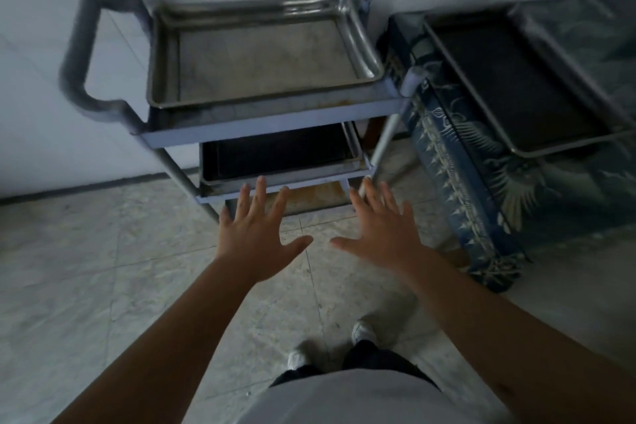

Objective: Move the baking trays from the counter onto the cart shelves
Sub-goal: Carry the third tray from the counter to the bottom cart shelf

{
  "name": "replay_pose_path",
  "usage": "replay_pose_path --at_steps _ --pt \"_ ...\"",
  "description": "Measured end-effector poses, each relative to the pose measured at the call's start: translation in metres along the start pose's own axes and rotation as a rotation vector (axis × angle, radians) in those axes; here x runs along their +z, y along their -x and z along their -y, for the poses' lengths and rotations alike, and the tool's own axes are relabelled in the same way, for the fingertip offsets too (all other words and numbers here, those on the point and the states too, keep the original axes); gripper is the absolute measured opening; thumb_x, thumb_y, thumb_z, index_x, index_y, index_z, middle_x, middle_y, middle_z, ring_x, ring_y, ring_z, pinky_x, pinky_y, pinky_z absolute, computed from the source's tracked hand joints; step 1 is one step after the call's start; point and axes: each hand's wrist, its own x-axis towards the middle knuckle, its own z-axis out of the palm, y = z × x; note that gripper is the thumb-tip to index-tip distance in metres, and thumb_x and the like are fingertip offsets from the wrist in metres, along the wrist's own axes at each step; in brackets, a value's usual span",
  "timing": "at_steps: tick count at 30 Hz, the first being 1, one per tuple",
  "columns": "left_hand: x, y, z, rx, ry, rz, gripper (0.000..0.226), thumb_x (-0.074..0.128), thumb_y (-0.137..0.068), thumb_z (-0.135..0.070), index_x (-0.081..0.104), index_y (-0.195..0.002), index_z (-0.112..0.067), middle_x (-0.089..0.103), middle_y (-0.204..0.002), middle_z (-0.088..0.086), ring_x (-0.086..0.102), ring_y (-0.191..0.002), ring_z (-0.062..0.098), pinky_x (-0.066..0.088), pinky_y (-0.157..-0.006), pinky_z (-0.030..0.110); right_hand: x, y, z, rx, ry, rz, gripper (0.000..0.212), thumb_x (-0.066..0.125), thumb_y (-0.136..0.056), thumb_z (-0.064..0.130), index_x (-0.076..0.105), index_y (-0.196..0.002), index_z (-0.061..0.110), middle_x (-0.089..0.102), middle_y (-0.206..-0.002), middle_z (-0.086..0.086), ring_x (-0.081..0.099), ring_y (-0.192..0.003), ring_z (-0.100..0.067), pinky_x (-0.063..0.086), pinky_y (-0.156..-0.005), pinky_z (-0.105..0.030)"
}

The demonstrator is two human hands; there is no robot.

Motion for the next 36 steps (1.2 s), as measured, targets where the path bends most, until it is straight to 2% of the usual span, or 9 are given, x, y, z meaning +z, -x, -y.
replay_pose_path --at_steps 3,7,15,22,25,29,32,36 --pt "-0.018 0.005 -0.008 0.05 0.016 -0.058 0.109 -0.007 -0.062 -0.097 -0.017 -0.154 -0.04 -0.029 -0.164 0.004 -0.019 -0.152 0.032 0.009 -0.118 0.064 -0.017 0.019 -0.004 0.033 -0.017 -0.056 0.116 0.018 -0.062 0.099 -0.005 -0.154 0.032 -0.019 -0.163 0.001 -0.017 -0.149 -0.027 0.003 -0.112 -0.066" --pt "-0.034 0.001 -0.032 0.123 0.043 -0.115 0.106 -0.002 -0.066 -0.097 -0.014 -0.155 -0.04 -0.022 -0.167 0.004 -0.016 -0.153 0.032 0.012 -0.119 0.064 -0.032 0.041 -0.025 0.108 -0.03 -0.092 0.118 0.012 -0.058 0.101 -0.01 -0.152 0.035 -0.021 -0.162 0.002 -0.018 -0.149 -0.026 0.002 -0.113 -0.065" --pt "-0.043 -0.022 -0.119 0.279 0.017 -0.18 0.104 0.0 -0.069 -0.097 -0.009 -0.156 -0.04 -0.011 -0.169 0.005 -0.008 -0.155 0.031 0.013 -0.119 0.06 -0.04 0.092 -0.106 0.29 -0.075 -0.213 0.107 0.002 -0.067 0.096 -0.002 -0.154 0.034 -0.011 -0.165 0.001 -0.009 -0.15 -0.026 0.006 -0.115 -0.062" --pt "-0.047 -0.036 -0.271 0.467 -0.006 -0.158 0.1 0.006 -0.073 -0.093 -0.008 -0.156 -0.039 -0.012 -0.169 0.005 -0.01 -0.154 0.029 0.01 -0.121 0.06 -0.056 0.152 -0.23 0.452 -0.095 -0.246 0.107 -0.001 -0.068 0.092 0.006 -0.155 0.03 0.0 -0.166 -0.004 0.001 -0.151 -0.029 0.016 -0.115 -0.061" --pt "-0.048 -0.042 -0.352 0.551 -0.032 -0.165 0.099 0.011 -0.076 -0.092 -0.006 -0.157 -0.038 -0.008 -0.169 0.007 -0.007 -0.155 0.031 0.012 -0.12 0.06 -0.056 0.184 -0.294 0.527 -0.149 -0.237 0.107 0.001 -0.066 0.093 0.003 -0.155 0.033 -0.007 -0.165 0.0 -0.003 -0.15 -0.027 0.012 -0.114 -0.06" --pt "-0.05 -0.052 -0.462 0.664 -0.068 -0.162 0.1 0.007 -0.075 -0.091 -0.002 -0.158 -0.036 -0.007 -0.169 0.009 -0.005 -0.155 0.033 0.014 -0.12 0.059 -0.049 0.23 -0.379 0.598 -0.192 -0.226 0.103 0.009 -0.07 0.093 -0.001 -0.154 0.035 -0.01 -0.165 0.003 -0.011 -0.15 -0.022 0.007 -0.114 -0.061" --pt "-0.051 -0.061 -0.531 0.717 -0.061 -0.167 0.1 0.005 -0.076 -0.09 0.008 -0.159 -0.035 -0.001 -0.17 0.01 0.0 -0.155 0.032 0.016 -0.121 0.057 -0.041 0.258 -0.434 0.665 -0.205 -0.248 0.106 0.004 -0.066 0.096 -0.002 -0.153 0.036 -0.013 -0.164 0.007 -0.013 -0.149 -0.02 0.005 -0.114 -0.061" --pt "-0.046 -0.073 -0.596 0.771 -0.102 -0.116 0.104 -0.007 -0.073 -0.09 -0.001 -0.16 -0.033 -0.01 -0.169 0.008 -0.007 -0.155 0.03 0.014 -0.122 0.055 -0.027 0.283 -0.494 0.763 -0.23 -0.269 0.102 0.004 -0.066 0.097 -0.009 -0.149 0.04 -0.022 -0.16 0.012 -0.015 -0.148 -0.018 0.006 -0.113 -0.061"
